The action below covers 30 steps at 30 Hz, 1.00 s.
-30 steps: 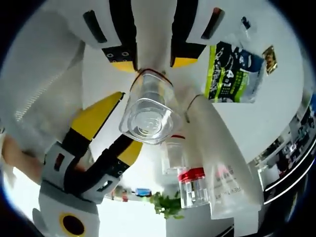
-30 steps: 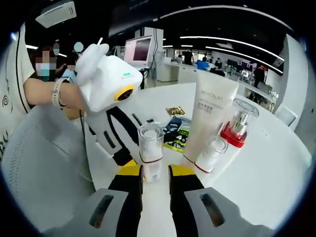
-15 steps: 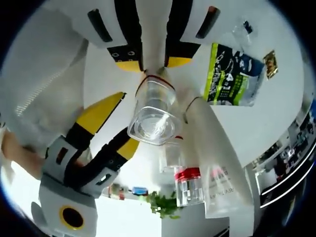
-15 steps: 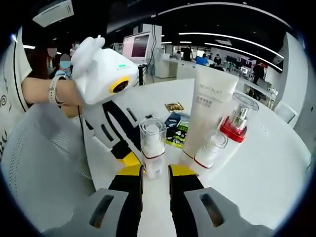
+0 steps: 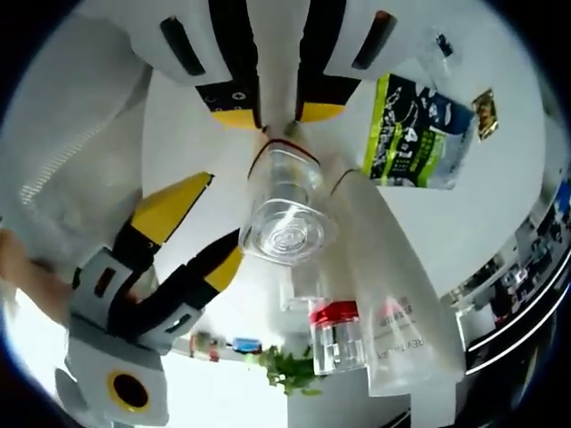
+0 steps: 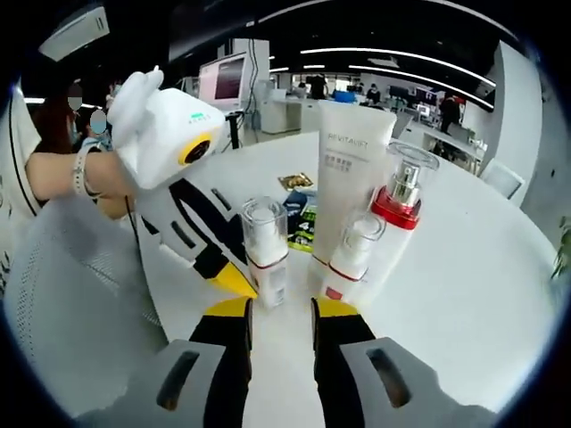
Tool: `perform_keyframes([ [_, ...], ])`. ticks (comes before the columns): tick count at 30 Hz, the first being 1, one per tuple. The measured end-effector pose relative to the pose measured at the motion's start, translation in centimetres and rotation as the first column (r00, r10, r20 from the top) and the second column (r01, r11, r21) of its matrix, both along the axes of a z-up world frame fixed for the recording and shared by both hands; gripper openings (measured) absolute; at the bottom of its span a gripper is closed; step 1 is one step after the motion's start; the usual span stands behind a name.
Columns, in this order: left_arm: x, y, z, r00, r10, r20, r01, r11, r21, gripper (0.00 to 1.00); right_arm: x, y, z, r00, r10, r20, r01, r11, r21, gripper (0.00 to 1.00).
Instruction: Arrange the skincare products in the storage area until every visible bottle or jar stands upright without overlapping.
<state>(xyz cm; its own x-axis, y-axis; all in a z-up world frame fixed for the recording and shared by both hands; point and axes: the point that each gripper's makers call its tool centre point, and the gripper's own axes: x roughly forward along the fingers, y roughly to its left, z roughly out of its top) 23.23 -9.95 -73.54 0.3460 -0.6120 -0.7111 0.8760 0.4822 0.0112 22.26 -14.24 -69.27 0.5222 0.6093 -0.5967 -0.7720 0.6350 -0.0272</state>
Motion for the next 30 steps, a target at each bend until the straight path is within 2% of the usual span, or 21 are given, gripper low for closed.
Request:
perform_keyframes([
  [2,0.3,0.0,0.0,1.000,0.007,0.004,-0.007,1.000,0.004,0.11,0.3,-0.2,0.2,1.000,-0.023,0.012,0.023,1.000,0.000,0.28],
  [6,0.4,-0.1,0.0,1.000,0.009,0.008,-0.009,1.000,0.006,0.11,0.6,-0.7,0.2,0.999,-0.053,0.004,0.053,0.999,0.013,0.38],
  [9,0.5,-0.2,0.0,1.000,0.011,0.016,-0.011,1.000,0.014,0.11,1.1,-0.9,1.2,0.995,-0.089,0.049,0.087,0.995,0.040,0.41],
  [11,0.7,-0.2,0.1,1.000,0.016,0.017,-0.017,1.000,0.015,0.10,1.3,-1.0,1.3,0.994,-0.100,0.042,0.098,0.994,0.054,0.45],
  [14,1.0,-0.4,0.1,1.000,0.025,0.018,-0.025,1.000,0.012,0.09,1.7,-1.1,1.7,0.991,-0.114,0.066,0.110,0.992,0.064,0.57],
  [19,1.5,-0.6,0.2,0.999,0.038,0.025,-0.039,0.999,0.009,0.08,2.0,-1.3,1.9,0.987,-0.144,0.066,0.138,0.987,0.084,0.67],
  [26,2.0,-1.2,0.3,0.998,0.047,0.028,-0.047,0.999,0.005,0.08,1.9,-1.7,1.1,0.988,-0.150,0.040,0.148,0.988,0.049,0.73],
  [30,2.2,-1.4,0.3,0.998,0.054,0.031,-0.054,0.999,0.000,0.08,1.9,-1.6,1.3,0.987,-0.156,0.037,0.153,0.986,0.064,0.73],
])
